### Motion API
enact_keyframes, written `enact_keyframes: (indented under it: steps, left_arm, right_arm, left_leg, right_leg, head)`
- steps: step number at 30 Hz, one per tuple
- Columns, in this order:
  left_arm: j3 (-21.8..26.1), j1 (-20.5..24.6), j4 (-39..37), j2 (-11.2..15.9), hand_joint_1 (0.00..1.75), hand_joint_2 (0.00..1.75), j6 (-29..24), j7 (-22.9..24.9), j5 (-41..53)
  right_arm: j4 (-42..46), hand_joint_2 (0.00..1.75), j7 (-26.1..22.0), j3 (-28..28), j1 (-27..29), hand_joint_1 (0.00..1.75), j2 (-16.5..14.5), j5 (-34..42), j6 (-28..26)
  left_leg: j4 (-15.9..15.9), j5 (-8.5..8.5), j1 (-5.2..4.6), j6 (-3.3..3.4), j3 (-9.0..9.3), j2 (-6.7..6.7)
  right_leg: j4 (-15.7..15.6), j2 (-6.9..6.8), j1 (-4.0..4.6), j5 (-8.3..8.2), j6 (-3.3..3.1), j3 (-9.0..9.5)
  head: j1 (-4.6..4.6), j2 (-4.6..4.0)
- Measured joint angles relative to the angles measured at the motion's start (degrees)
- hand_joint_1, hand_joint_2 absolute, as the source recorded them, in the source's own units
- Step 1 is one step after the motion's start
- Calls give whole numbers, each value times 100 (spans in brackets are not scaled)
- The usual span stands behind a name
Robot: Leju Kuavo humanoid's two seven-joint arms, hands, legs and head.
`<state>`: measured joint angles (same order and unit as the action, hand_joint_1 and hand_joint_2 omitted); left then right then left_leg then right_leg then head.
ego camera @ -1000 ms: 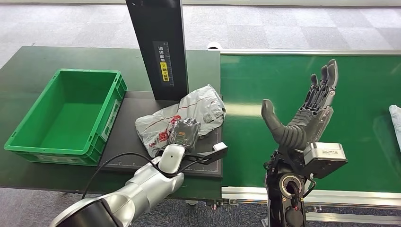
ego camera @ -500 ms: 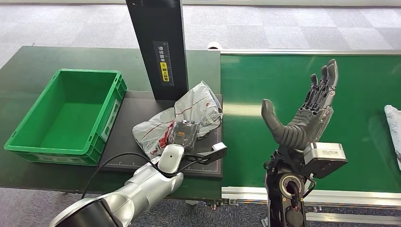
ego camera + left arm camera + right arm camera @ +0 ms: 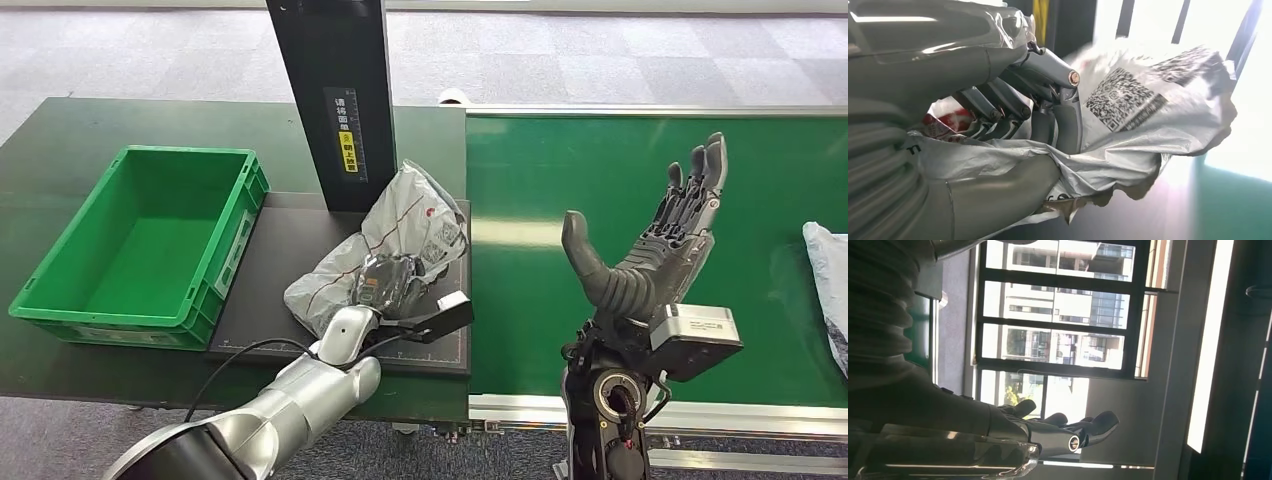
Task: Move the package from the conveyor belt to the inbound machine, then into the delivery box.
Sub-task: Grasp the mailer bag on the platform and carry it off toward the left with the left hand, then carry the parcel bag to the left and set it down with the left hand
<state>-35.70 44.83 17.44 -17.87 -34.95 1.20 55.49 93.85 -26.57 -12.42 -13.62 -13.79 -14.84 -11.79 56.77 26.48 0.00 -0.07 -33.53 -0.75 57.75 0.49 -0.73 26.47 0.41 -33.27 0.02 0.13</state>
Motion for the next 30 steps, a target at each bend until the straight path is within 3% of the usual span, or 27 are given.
enact_keyframes:
  steps: [2,4,8,12,17,25,28,30]
  left_arm:
    - [448,-28,489,20,175,175,-298,-572,-237]
    - [924,-215,1446,91,175,175,-300,-897,-219]
    - [1728,-856,3639,403,175,175,-249,-1040,-163]
    - [2403,-1336,4877,698,175,175,-299,-1288,-336]
    - [2723,-1579,5490,806,175,175,-312,-1405,-348]
    - [2956,-1711,5869,869,175,175,-335,-1606,-394]
    - [3565,-1680,6141,996,175,175,-426,-1931,-661]
    - [4133,-1478,6120,1276,175,175,-464,-1820,-816]
  right_arm:
    - [-21,175,97,61,38,0,16,-38,42]
    - [-94,175,154,173,126,0,40,-117,114]
    - [-346,175,186,421,476,0,97,-395,191]
    - [-488,175,188,624,805,0,154,-511,191]
    - [-563,175,201,710,901,0,171,-562,202]
    - [-617,175,256,763,936,0,182,-547,195]
    - [-704,175,304,817,1017,0,232,-442,152]
    - [-803,175,268,872,1075,0,276,-398,135]
  left_leg:
    - [0,0,0,0,-1,0]
    - [0,2,0,0,-2,4]
    - [-2,9,1,-7,-2,19]
    - [-4,11,7,-12,-6,14]
    - [-4,11,8,-11,-7,13]
    - [-3,10,7,-11,-9,13]
    - [-4,12,8,-13,-8,21]
    - [-4,11,14,-16,-7,26]
  right_leg:
    - [0,0,0,0,0,1]
    - [0,5,0,0,0,1]
    - [1,29,4,3,-3,-8]
    - [1,24,13,10,-9,-12]
    - [1,24,13,10,-9,-10]
    - [1,24,13,9,-8,-8]
    - [3,31,16,9,-10,-14]
    - [5,35,22,9,-13,-21]
  head:
    - [1,0]
    - [1,0]
    - [-1,0]
    - [-1,0]
    - [1,0]
    - [1,0]
    - [2,0]
    - [-1,0]
